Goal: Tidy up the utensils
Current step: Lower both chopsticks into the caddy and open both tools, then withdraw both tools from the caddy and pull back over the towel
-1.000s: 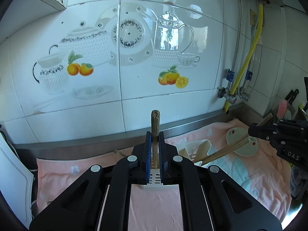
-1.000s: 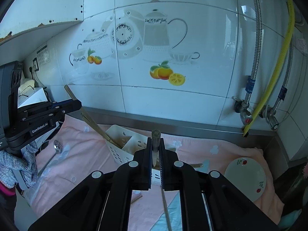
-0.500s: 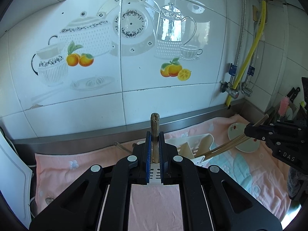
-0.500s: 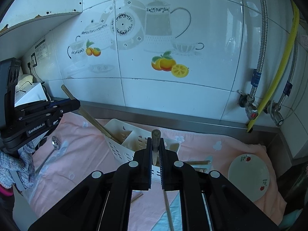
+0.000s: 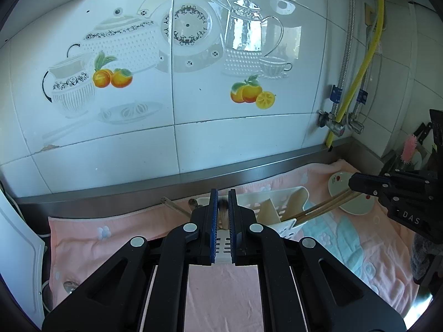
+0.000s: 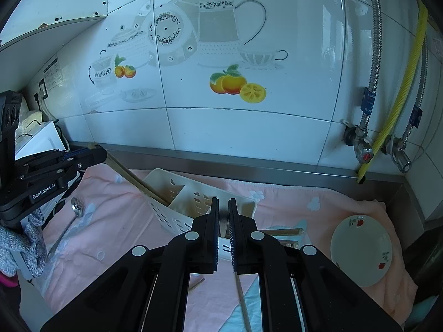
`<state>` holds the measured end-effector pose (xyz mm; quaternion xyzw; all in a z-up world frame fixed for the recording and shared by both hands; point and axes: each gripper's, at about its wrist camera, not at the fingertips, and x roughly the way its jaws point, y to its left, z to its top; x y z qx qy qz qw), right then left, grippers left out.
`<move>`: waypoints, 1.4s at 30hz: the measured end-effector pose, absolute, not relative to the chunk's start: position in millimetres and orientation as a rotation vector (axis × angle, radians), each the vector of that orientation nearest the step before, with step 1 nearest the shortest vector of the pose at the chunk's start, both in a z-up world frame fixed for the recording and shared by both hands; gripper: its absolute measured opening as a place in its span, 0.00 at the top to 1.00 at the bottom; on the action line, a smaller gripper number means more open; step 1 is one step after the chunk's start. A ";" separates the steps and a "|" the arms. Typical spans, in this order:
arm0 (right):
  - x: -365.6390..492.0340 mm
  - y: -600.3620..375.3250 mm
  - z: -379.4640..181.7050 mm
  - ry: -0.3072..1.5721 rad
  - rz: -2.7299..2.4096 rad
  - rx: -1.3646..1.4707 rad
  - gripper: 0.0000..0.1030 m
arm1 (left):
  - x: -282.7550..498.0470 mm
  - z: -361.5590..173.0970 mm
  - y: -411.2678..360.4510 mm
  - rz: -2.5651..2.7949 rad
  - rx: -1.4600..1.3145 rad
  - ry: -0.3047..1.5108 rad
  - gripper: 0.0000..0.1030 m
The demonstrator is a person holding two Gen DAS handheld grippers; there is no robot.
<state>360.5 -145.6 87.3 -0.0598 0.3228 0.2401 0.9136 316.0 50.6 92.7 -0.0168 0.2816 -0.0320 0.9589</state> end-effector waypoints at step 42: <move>256.6 -195.9 114.9 0.492 0.476 -0.147 0.26 | 215.4 88.8 37.8 -0.016 0.042 0.470 0.14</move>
